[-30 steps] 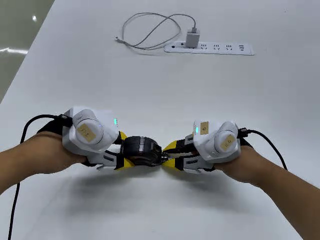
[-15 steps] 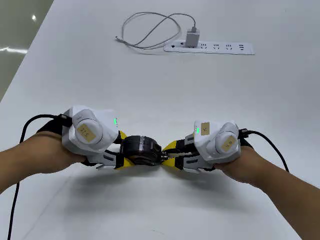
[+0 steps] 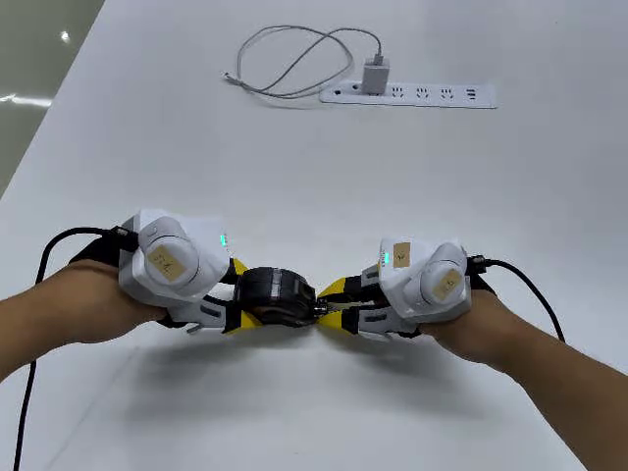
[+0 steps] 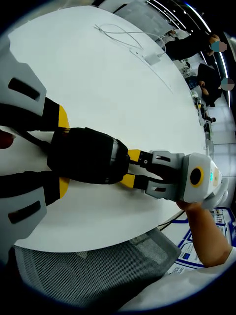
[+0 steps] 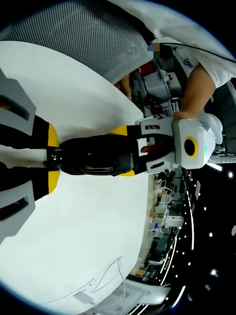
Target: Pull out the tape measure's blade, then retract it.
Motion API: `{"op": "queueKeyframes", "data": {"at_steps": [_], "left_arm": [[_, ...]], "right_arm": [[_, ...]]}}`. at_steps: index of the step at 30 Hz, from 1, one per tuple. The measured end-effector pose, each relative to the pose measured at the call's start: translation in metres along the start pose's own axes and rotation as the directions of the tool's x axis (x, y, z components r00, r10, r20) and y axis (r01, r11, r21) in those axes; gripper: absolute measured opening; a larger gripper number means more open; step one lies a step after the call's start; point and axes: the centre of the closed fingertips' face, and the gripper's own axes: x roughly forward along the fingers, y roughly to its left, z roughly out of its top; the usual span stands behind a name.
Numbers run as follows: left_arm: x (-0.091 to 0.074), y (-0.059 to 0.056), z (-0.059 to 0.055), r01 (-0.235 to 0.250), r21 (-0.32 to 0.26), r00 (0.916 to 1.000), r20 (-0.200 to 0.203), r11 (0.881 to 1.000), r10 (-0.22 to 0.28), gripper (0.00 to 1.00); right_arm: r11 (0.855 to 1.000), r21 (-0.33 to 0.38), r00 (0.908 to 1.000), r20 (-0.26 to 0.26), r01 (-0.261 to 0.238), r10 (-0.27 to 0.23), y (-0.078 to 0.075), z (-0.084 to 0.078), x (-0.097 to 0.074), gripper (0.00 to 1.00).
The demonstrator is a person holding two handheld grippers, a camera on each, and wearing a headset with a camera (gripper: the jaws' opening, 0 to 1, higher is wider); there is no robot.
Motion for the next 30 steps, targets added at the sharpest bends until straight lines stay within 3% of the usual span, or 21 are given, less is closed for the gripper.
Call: {"op": "queueKeyframes", "data": {"at_steps": [30], "left_arm": [[0.001,0.000,0.001,0.002,0.004,1.0000,-0.004,1.000,-0.002,0.26]], "right_arm": [[1.000,0.016,0.9995,-0.026,0.020,-0.020,-0.003,-0.019,-0.026,0.09]]}}
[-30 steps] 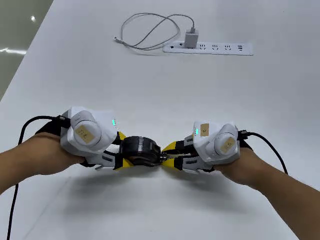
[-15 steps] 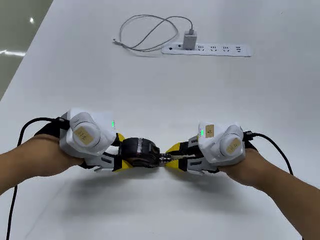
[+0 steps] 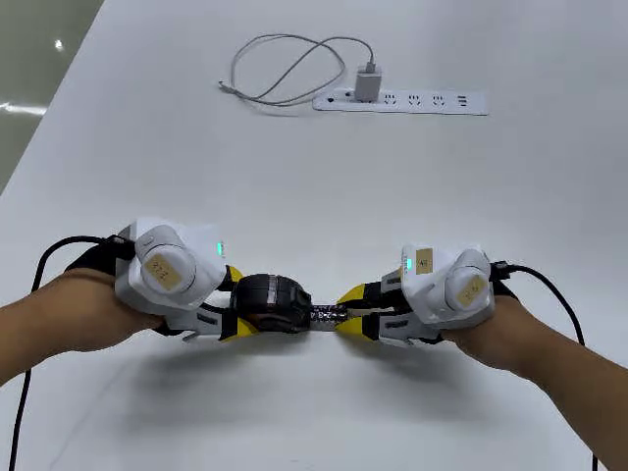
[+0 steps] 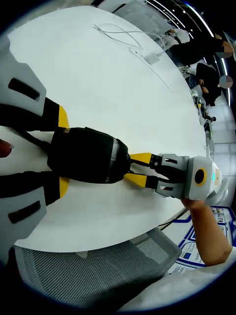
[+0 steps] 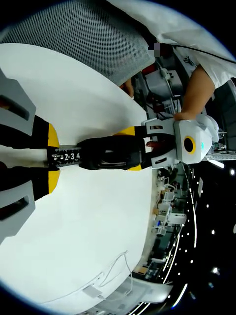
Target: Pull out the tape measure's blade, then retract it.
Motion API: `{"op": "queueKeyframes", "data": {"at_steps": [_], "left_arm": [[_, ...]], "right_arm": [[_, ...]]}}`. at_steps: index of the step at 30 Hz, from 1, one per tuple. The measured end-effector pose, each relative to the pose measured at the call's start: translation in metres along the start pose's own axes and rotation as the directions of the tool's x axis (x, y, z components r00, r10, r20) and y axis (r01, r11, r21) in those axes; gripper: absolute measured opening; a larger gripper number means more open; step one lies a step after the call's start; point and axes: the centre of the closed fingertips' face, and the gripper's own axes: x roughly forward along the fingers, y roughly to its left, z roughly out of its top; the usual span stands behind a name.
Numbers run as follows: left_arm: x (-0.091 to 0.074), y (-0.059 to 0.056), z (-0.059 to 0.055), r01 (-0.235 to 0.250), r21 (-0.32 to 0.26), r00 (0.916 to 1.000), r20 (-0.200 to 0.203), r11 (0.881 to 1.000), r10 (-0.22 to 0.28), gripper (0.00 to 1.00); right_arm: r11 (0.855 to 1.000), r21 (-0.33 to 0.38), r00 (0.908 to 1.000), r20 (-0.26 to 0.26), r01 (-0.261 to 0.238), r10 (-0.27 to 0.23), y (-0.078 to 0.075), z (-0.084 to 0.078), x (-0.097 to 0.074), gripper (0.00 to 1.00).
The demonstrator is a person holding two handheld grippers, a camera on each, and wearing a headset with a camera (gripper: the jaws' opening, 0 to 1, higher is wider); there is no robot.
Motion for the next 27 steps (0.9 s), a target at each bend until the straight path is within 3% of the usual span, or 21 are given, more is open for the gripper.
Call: {"op": "queueKeyframes", "data": {"at_steps": [27], "left_arm": [[0.000,0.000,0.001,-0.002,0.001,1.0000,-0.003,1.000,0.002,0.26]], "right_arm": [[1.000,0.013,0.9996,-0.026,0.014,-0.014,-0.002,-0.013,-0.019,0.09]]}}
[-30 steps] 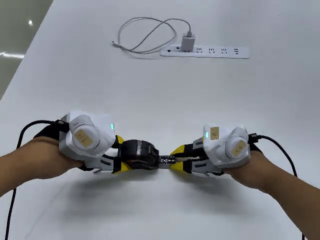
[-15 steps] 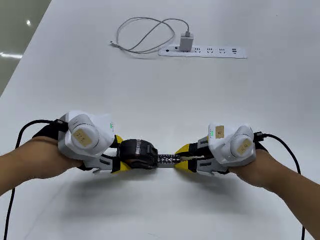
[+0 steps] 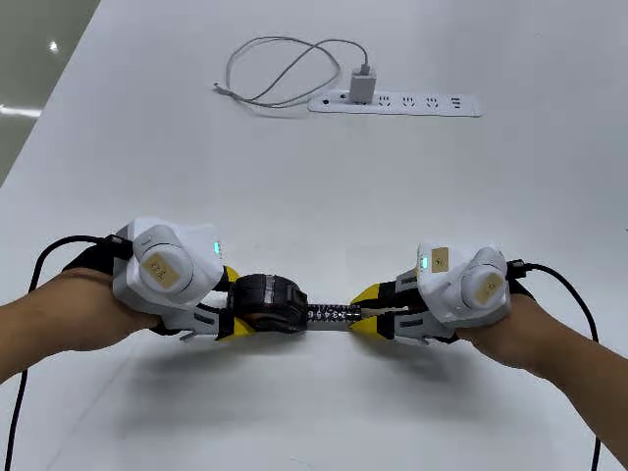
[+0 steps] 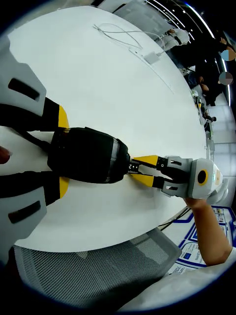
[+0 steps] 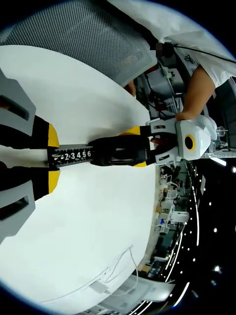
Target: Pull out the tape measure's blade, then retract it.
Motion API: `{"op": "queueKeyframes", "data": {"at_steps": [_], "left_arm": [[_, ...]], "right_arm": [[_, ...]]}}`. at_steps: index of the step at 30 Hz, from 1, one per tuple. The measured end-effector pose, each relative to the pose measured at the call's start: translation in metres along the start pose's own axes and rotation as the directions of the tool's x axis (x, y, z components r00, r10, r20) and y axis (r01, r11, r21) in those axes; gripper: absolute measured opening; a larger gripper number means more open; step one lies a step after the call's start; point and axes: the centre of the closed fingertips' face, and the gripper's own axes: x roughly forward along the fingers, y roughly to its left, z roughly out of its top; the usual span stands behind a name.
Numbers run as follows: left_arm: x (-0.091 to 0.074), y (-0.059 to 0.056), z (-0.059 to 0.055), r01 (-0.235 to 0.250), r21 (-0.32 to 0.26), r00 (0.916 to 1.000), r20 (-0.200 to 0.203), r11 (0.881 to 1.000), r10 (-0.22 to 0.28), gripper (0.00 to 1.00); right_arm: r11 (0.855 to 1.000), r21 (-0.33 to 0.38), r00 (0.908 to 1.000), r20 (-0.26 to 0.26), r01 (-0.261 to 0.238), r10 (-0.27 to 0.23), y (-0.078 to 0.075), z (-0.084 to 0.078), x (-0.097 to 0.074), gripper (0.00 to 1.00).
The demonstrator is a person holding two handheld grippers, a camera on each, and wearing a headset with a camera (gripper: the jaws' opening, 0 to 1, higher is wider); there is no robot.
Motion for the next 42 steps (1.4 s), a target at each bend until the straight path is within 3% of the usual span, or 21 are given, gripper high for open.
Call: {"op": "queueKeyframes", "data": {"at_steps": [42], "left_arm": [[0.001,-0.002,0.002,0.005,0.004,1.0000,0.003,1.000,-0.005,0.26]], "right_arm": [[0.999,0.017,0.9985,-0.046,0.029,-0.029,-0.003,-0.027,-0.030,0.08]]}}
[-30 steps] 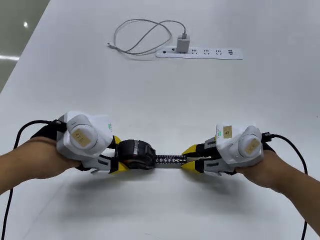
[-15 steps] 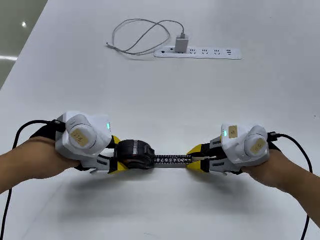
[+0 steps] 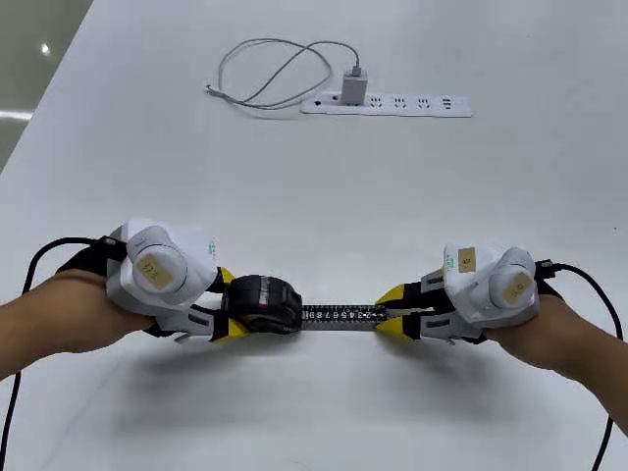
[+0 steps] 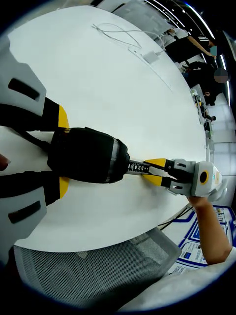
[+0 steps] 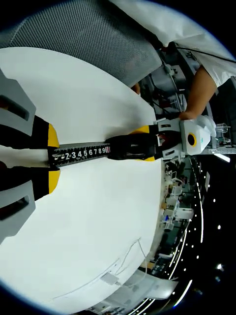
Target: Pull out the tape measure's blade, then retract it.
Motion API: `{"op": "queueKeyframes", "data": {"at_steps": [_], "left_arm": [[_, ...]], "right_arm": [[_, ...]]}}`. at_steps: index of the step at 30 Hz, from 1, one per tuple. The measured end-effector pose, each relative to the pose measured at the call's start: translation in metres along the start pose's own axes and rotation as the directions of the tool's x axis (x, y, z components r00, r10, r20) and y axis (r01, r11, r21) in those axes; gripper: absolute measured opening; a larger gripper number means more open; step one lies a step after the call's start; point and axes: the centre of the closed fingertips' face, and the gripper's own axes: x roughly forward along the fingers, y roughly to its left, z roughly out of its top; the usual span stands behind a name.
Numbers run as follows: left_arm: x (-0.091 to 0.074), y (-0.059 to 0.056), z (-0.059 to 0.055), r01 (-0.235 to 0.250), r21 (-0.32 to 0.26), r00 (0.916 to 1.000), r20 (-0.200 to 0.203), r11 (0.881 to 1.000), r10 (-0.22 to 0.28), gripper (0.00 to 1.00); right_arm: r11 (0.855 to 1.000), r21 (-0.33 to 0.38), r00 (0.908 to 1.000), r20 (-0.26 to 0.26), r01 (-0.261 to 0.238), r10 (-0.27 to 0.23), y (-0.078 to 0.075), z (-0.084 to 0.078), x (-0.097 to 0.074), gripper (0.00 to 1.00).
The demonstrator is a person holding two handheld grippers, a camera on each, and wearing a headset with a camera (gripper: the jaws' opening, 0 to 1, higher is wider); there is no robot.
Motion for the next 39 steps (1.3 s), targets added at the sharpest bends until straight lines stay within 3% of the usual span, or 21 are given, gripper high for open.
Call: {"op": "queueKeyframes", "data": {"at_steps": [39], "left_arm": [[0.001,0.000,0.001,-0.002,0.004,1.0000,-0.002,1.000,0.002,0.26]], "right_arm": [[1.000,0.003,0.9983,-0.053,0.024,-0.023,-0.004,-0.027,-0.031,0.08]]}}
